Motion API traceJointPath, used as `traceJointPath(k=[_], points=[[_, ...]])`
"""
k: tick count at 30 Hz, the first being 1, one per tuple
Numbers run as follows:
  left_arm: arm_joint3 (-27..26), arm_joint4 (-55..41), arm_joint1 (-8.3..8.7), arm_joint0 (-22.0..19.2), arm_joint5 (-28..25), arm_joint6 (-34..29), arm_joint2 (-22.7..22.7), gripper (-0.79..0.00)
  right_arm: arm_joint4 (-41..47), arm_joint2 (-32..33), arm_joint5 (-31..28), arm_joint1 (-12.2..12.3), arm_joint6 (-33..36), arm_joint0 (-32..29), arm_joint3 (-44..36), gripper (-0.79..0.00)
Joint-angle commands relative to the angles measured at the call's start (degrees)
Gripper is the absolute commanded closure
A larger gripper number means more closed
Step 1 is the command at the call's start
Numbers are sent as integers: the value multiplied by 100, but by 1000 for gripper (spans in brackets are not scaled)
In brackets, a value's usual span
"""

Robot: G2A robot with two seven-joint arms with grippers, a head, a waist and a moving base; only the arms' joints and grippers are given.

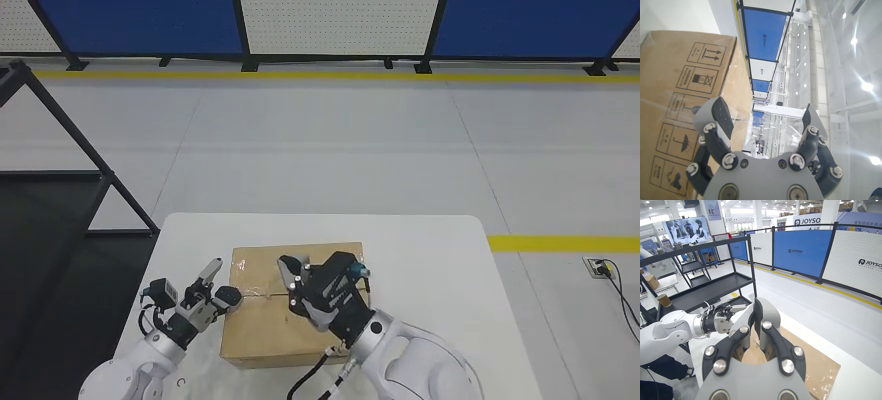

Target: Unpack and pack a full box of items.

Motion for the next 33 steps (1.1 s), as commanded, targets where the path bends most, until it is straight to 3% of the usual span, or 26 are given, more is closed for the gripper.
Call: traceJointPath(k=[1, 33], points=[[3, -19, 4, 4, 3, 0, 2, -785, 26, 22, -13, -3, 10, 31, 14, 0], [56, 32, 66, -190, 165, 117, 225, -785, 400, 827, 35, 75, 318, -155, 402, 0]])
